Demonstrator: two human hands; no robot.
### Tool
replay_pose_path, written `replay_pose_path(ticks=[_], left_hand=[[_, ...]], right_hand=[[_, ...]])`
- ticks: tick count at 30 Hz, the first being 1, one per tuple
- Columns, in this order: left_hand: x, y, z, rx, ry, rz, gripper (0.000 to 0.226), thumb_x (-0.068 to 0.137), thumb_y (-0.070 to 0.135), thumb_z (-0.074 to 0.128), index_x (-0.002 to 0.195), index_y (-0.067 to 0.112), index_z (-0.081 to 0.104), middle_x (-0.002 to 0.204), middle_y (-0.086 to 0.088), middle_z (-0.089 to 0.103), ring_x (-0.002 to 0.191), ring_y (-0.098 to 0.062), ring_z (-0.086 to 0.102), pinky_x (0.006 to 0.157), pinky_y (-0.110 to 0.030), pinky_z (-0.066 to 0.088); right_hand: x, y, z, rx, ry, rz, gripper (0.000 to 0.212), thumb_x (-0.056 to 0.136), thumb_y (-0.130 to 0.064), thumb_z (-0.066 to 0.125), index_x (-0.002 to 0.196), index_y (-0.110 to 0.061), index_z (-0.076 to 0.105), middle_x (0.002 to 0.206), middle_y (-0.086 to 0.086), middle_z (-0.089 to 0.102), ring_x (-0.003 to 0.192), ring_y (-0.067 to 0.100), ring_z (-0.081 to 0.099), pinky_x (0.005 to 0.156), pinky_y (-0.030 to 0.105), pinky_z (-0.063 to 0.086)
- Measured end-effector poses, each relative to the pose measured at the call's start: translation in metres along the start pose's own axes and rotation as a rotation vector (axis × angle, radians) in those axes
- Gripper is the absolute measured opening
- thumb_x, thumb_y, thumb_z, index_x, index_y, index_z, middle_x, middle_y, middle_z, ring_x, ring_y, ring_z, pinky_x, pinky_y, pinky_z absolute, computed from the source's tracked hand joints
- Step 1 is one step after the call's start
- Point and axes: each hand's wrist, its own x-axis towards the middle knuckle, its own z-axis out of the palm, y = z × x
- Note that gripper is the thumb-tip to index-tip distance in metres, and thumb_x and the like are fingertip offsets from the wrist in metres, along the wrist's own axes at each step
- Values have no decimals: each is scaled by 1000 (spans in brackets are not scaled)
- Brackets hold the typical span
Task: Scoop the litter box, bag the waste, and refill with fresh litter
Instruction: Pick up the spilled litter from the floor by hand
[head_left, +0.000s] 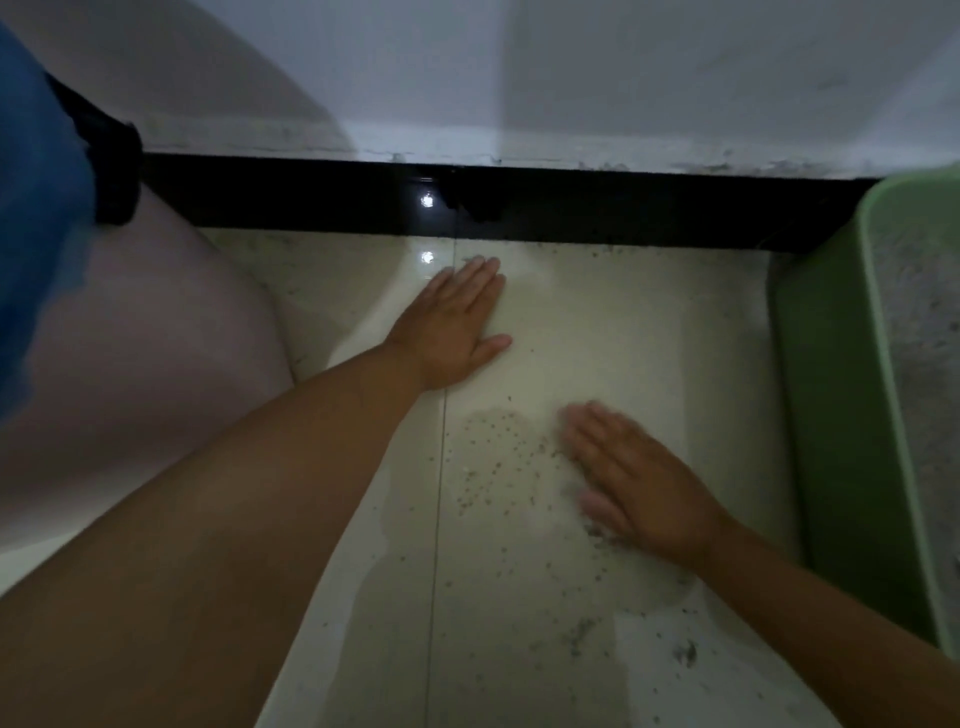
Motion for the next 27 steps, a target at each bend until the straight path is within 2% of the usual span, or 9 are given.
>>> replay_pose_path(ticks=[2,5,9,11,15,17,20,24,27], left_hand=[[-6,4,5,30,-25,89,69,98,48,22,149,10,-5,157,-5,-12,145,-14,-13,113,-25,-14],[-23,13,16,28,-44,240,85,85,65,-8,149,9,-2,154,-1,-12,140,-9,-14,105,-18,-19],[-45,15,25,30,-3,327,82,96,52,0,131,-3,49,137,-17,49,126,-30,48,106,-29,18],[-53,8,26,12,3,259,76,99,47,7,125,-6,54,129,-23,56,118,-36,54,103,-32,23],[-59,-4,21,-169,48,79,84,84,55,12,143,-4,25,151,-20,23,140,-21,12,114,-29,6],[-53,-6,20,-205,115,29,87,79,54,8,144,-3,20,154,-18,16,143,-23,7,112,-28,2],[-34,-2,12,-185,127,25,90,78,57,6,146,-1,16,156,-15,11,146,-25,6,115,-27,2],[3,9,0,-142,86,21,66,99,41,30,149,5,7,158,-10,1,146,-19,-2,117,-27,-1],[20,21,2,-117,35,57,65,100,38,29,149,6,2,158,-9,-4,146,-18,-5,117,-28,-3]], right_hand=[[2,13,-13,16,120,195,66,95,-49,13,140,-2,28,142,12,36,137,25,23,115,25,9],[15,37,-28,145,194,523,75,85,-50,16,145,-4,18,153,9,10,143,21,4,114,28,2],[45,59,-35,150,161,721,75,82,-43,15,147,-5,14,157,15,6,146,26,1,118,32,1],[57,61,-34,109,133,733,76,82,-45,13,148,-7,13,157,14,5,146,27,1,118,34,1],[73,41,-24,2,51,429,92,80,-66,-6,148,-7,11,156,18,5,145,28,0,116,31,-3],[74,24,-14,-49,-7,185,94,81,-65,-13,146,-4,16,154,20,15,142,27,4,114,27,-7],[56,-2,3,-112,-80,-54,75,95,-51,-3,136,0,34,139,22,46,132,35,40,113,28,0],[16,-17,15,-24,-160,-153,64,97,-47,2,134,-2,30,138,19,48,131,27,29,113,30,7],[-5,-17,12,6,-154,-96,63,98,-47,4,142,-6,24,141,18,43,131,26,28,114,29,8]])
